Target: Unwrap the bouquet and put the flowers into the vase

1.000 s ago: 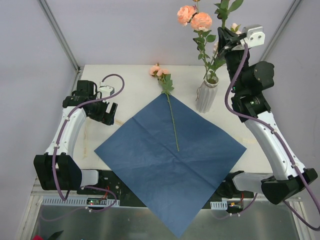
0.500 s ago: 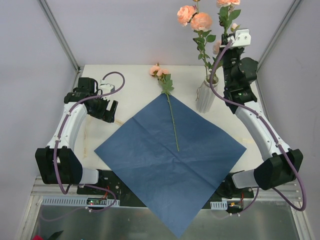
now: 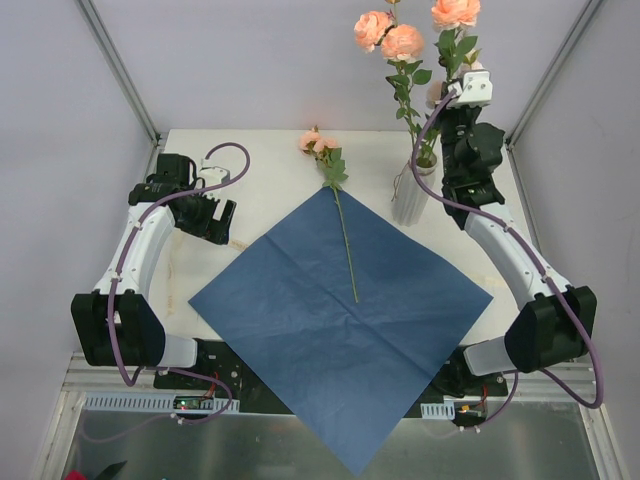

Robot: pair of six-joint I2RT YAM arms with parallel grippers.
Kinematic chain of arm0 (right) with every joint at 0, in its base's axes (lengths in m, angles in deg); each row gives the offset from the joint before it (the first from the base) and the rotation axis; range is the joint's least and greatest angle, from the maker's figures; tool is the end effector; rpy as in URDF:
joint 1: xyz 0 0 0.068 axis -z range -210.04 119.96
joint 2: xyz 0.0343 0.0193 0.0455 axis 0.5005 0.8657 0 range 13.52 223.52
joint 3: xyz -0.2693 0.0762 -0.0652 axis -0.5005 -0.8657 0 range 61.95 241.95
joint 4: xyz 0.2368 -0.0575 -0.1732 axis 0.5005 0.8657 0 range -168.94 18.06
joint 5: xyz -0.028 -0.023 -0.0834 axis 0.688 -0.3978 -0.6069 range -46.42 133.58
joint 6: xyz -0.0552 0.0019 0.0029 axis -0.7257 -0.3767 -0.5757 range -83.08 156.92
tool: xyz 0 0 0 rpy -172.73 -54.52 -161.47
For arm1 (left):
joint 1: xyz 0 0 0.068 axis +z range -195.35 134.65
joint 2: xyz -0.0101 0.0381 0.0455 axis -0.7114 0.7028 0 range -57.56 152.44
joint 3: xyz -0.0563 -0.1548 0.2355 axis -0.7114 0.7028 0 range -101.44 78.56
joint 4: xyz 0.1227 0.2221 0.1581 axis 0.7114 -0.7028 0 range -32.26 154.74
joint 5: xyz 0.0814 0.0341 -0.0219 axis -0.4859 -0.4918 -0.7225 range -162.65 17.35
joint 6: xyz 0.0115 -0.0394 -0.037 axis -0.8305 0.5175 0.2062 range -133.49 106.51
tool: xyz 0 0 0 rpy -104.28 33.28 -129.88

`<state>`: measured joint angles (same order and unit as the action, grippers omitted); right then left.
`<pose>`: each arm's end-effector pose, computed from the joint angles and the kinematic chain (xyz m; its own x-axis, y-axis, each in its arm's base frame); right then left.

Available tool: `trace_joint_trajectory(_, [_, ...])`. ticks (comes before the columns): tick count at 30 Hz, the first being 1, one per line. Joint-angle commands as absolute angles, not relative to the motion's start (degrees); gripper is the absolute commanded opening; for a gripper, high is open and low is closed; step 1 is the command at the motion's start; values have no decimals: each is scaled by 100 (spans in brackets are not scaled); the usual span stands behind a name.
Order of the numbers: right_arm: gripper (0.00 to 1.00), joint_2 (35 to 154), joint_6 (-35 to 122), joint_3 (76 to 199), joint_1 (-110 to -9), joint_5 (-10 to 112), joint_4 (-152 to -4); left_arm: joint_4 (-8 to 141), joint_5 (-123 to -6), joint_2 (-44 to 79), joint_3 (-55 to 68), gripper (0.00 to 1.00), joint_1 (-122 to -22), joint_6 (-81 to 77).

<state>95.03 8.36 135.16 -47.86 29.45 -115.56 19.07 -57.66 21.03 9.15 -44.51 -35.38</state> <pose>0.3518 0.1033 0.4602 0.4408 -0.3452 -0.8286 0.1348 0.9381 -0.3191 0.3190 -0.0050 0.3107 -0.7083 0.3499 -0.6131 0.4299 0.9027 0.0186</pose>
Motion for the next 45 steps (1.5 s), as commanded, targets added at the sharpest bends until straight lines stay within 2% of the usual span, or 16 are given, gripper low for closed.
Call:
trace_joint_trajectory(1, [30,9263,1029,13411,-4840,2856,-11656,1886,-5665,1987,737,87,-4421,-3590])
trace_joint_trajectory(2, [49,9184,1046,13315,-4884,2664,-11595,1886,-5683,1961,746,87,-4412,-3616])
trace_joint_trajectory(3, [60,8974,1046,13218,-4998,2592,-11603,1877,-5691,1944,772,87,-4412,-3617])
trace_joint_trajectory(5, [70,8736,1090,12911,-5077,2565,-11603,1877,-5692,1891,825,87,-4412,-3634])
trace_joint_trajectory(12, [72,7997,995,12787,-5682,2671,-10918,1877,-5604,1908,922,87,-4403,-3599])
trace_joint_trajectory(19, [71,8435,1573,13032,-6229,2925,-9498,1895,-5586,1943,974,87,-4412,-3590])
trace_joint_trajectory(23, [71,9574,1968,13629,-6483,3233,-8362,1921,-5604,1917,1062,87,-4403,-3590])
trace_joint_trajectory(27, [71,10789,2373,14804,-6546,3593,-7105,1939,-5639,1917,1088,87,-4412,-3590])
trace_joint_trajectory(30, [67,11686,2549,15665,-6581,3682,-6043,1939,-5569,1908,1132,87,-4412,-3616])
trace_joint_trajectory(40, [66,13715,2716,17127,-6563,3541,-5364,2000,-5613,2075,1062,87,-4412,-3511])
trace_joint_trajectory(45, [62,14289,2769,17612,-6519,3602,-4959,2026,-5612,2066,1115,87,-4412,-3529])
